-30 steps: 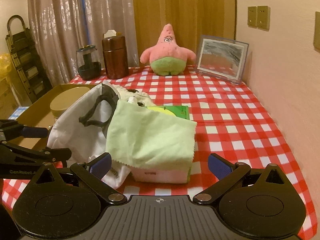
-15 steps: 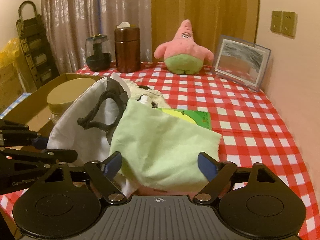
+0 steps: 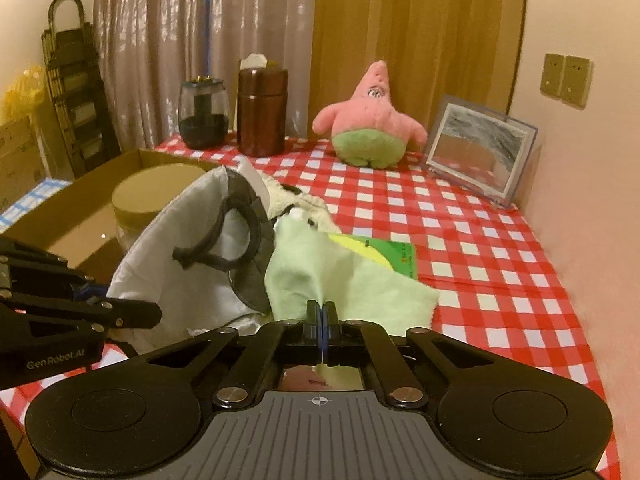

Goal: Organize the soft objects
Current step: 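Grasp the black face mask with the left gripper while the right gripper grasps the light-green cloth, then carry the black mask and green cloth in both grippers over the cardboard tray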

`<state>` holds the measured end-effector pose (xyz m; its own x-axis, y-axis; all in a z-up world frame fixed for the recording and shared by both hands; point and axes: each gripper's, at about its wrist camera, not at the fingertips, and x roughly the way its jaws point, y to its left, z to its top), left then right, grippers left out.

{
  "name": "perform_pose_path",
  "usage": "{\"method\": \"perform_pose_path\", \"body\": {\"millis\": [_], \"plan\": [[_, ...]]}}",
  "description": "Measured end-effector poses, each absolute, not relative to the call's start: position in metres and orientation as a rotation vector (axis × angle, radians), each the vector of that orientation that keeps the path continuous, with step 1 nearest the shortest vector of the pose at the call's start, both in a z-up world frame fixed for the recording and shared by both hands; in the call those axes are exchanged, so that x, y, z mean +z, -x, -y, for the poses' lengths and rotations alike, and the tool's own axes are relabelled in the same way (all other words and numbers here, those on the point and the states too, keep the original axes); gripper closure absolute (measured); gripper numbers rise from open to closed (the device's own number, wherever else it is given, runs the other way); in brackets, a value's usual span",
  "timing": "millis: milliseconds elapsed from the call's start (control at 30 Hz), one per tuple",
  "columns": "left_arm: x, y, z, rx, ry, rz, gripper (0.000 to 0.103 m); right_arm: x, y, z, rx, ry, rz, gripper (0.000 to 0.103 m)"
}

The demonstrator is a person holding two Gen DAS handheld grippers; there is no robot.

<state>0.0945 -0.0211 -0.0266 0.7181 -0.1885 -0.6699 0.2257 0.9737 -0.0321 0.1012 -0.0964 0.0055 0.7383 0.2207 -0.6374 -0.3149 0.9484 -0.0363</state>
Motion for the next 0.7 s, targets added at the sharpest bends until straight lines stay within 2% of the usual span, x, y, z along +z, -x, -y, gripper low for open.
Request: {"method": "perform_pose_path", "body": {"millis": [700], "plan": [[0.072,-0.065,-0.001,-0.227,-0.024,-0.558,0.099,0.075,-0.060,0.097,0.282,0.044,-0.499,0.103]]}}
